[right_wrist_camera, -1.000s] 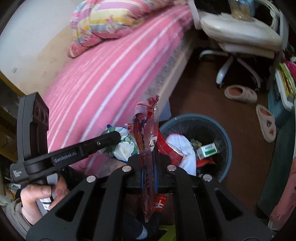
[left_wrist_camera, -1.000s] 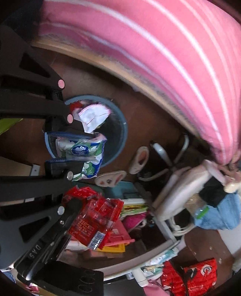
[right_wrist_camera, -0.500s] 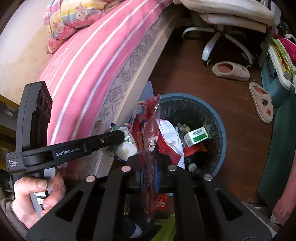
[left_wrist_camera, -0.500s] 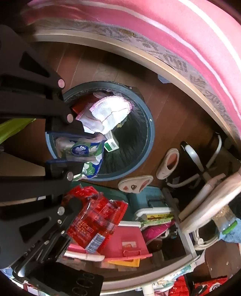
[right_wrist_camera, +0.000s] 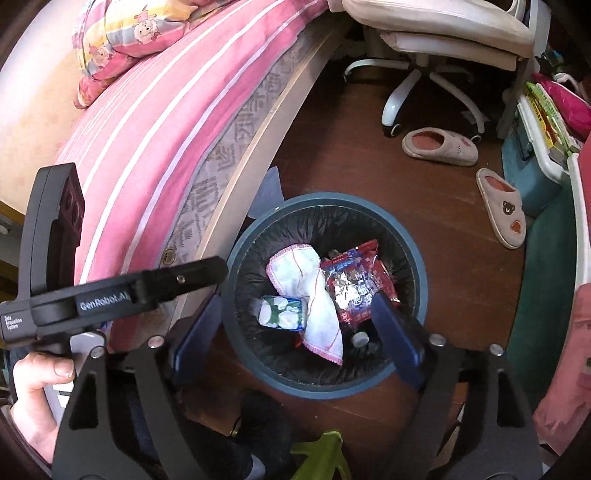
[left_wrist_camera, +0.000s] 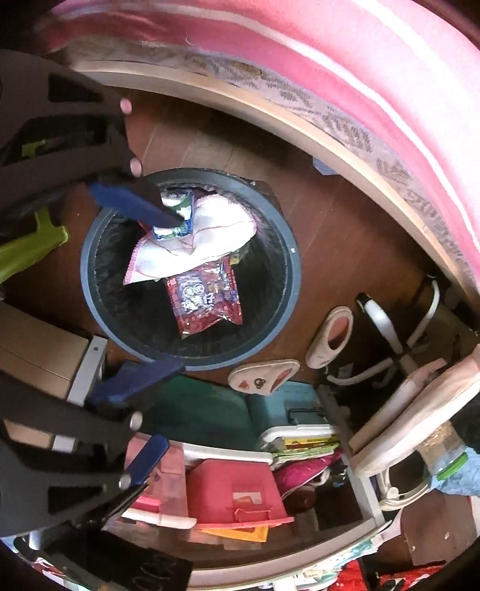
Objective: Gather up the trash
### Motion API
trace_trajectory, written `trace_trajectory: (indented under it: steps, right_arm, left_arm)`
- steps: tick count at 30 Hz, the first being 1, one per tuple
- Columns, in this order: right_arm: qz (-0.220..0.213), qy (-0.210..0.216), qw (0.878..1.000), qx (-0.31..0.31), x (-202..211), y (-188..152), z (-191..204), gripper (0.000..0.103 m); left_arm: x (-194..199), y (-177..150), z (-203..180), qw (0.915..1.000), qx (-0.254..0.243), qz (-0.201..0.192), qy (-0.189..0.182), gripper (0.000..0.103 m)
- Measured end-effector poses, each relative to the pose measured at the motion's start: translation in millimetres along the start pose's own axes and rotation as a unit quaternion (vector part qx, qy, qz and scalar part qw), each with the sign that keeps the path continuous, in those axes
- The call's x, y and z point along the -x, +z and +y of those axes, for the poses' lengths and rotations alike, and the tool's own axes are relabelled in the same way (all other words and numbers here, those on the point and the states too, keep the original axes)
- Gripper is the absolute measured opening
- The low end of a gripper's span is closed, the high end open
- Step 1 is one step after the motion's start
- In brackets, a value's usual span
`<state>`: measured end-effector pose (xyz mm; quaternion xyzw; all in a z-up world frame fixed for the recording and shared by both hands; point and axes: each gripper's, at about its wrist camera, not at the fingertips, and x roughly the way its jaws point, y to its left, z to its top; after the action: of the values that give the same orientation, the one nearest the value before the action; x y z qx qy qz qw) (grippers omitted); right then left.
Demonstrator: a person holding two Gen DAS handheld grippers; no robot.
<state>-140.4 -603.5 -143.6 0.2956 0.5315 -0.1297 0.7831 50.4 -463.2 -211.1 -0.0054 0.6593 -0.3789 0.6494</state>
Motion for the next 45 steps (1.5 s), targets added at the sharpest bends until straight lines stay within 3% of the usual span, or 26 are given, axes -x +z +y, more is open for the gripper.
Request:
trace_trajectory:
  steps: [4,12,19,27,30,37,41,45]
  right_arm:
    - [-0.01,-0.005,1.0,0.006,11,-1,5,0.089]
    - [-0.051,0.009,0.998,0.041,51,-9,41,0.091]
    - [-0.114,0.042,0.987,0.104,100,-19,102,0.094]
    - [-0.173,0.087,0.963,0.187,148,-41,192,0.097]
    - [-0.185,0.111,0.952,0.216,159,-49,226,0.098]
    - [-0.194,0.152,0.925,0.288,164,-72,308,0.098]
    - [-0.196,0.169,0.913,0.317,156,-87,353,0.098]
    - [-0.191,0.174,0.901,0.348,145,-105,398,0.098]
  left_arm:
    - [15,-1,-3,0.9998,0.003,-0.021,0.003,0.087]
    - [75,-13,-5,0.9963,-0.002,-0.085,-0.006,0.088]
    - [160,-44,-3,0.9796,0.007,-0.2,-0.021,0.089]
    - [268,-102,32,0.945,0.053,-0.323,-0.01,0.09]
    - [302,-123,52,0.9327,0.073,-0.353,0.017,0.09]
    - [378,-177,110,0.8934,0.126,-0.422,0.087,0.094]
    - [404,-198,134,0.8734,0.144,-0.446,0.132,0.097]
    - [419,-218,156,0.8595,0.154,-0.456,0.171,0.097]
